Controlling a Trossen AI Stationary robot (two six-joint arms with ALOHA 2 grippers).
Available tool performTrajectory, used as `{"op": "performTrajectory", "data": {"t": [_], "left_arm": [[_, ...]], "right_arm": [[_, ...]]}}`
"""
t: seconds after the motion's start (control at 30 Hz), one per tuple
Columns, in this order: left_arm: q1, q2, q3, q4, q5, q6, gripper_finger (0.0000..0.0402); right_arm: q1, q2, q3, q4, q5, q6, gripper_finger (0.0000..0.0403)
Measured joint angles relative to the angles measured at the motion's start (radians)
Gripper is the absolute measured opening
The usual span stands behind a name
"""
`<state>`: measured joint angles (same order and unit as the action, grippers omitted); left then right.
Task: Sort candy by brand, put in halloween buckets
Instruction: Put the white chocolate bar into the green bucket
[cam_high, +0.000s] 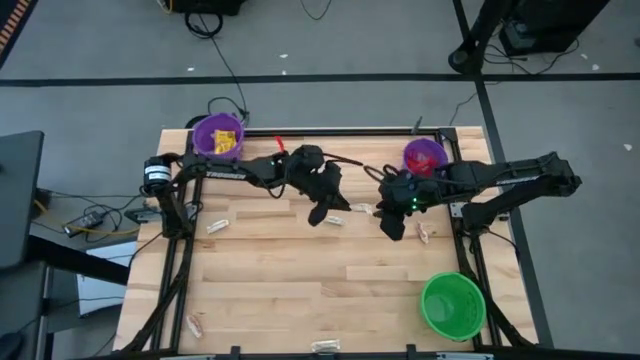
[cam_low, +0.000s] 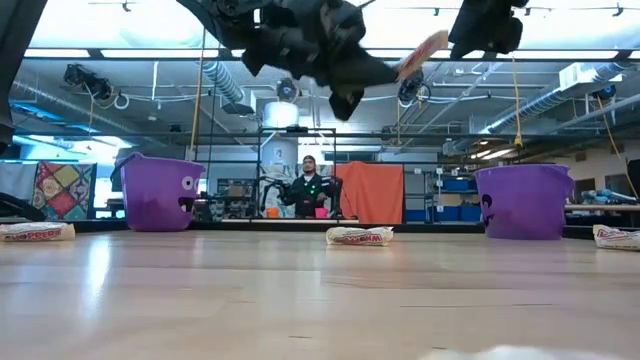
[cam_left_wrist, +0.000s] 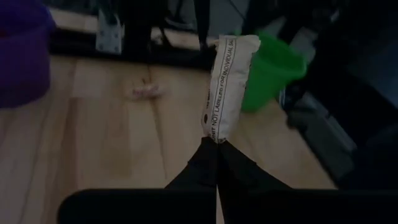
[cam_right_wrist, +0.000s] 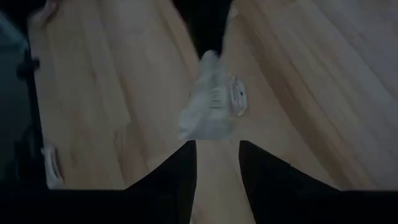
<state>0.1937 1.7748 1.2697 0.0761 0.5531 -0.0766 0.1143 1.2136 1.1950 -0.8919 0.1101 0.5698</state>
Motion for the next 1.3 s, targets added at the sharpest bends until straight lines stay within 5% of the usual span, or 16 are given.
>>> {"op": "performTrajectory", "data": {"t": [0.3, 0.7, 1.3], "left_arm": [[-0.051, -0.001, 0.0, 0.185, -0.153, -0.181, 0.0001], [-0.063, -0.001, 0.0, 0.127, -0.166, -0.371, 0.0001], [-0.149, -0.001, 0.0, 0.151, -0.27, -0.381, 0.0001]], "right_arm": [[0.013, 0.006, 0.0, -0.003, 0.012, -0.075, 0.0132], [0.144, -0.108, 0.0, -0.015, 0.264, -0.221, 0.0132], [0.187, -0.087, 0.0, 0.038, 0.236, -0.304, 0.012]]}}
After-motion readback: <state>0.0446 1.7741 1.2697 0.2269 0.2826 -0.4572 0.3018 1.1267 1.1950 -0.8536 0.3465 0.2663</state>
